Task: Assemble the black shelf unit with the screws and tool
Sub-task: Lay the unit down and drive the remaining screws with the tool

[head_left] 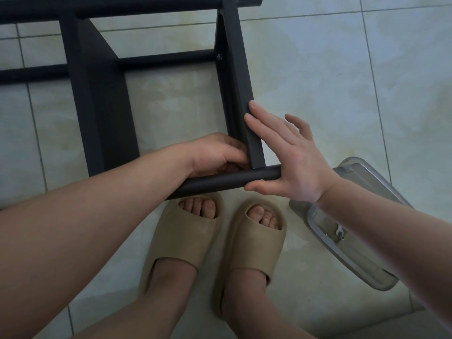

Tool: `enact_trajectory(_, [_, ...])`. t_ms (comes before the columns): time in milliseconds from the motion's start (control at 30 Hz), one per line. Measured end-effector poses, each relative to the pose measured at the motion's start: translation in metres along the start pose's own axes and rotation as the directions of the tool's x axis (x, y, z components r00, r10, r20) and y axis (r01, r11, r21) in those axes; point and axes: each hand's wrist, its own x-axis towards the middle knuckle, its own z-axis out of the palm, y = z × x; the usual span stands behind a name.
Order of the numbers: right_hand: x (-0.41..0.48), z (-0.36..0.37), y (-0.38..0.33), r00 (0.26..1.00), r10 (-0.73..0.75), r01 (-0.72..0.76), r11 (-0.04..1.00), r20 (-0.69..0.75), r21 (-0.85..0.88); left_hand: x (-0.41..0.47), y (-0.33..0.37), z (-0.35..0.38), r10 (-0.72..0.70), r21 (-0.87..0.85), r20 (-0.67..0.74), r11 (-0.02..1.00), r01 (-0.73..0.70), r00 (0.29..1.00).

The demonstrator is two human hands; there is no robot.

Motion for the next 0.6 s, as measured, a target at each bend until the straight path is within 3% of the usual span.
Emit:
enact_trajectory(233, [0.0005, -0.0010, 0.0002, 1.000, -0.001, 0.001, 1.000, 0.002, 0.003, -0.0018, 0.0029, -0.0001, 0.000, -0.154, 0.065, 0.988, 0.010, 0.998])
enact_trajectory(433, [0.0000, -0.0004, -0.0001, 1.000, -0.003, 0.003, 1.000, -0.003, 0.004, -0.0015, 0.0010, 0.0018, -0.018, 0.044, 0.015, 0.999, 0.017, 1.000])
enact_trajectory(600, [0.0002, -0.0004, 0.0001, 1.000, -0.004, 0.003, 1.000, 0.005, 0.001, -0.0015, 0.0020, 0.0014, 0.008, 0.002, 0.024, 1.000, -0.008, 1.000])
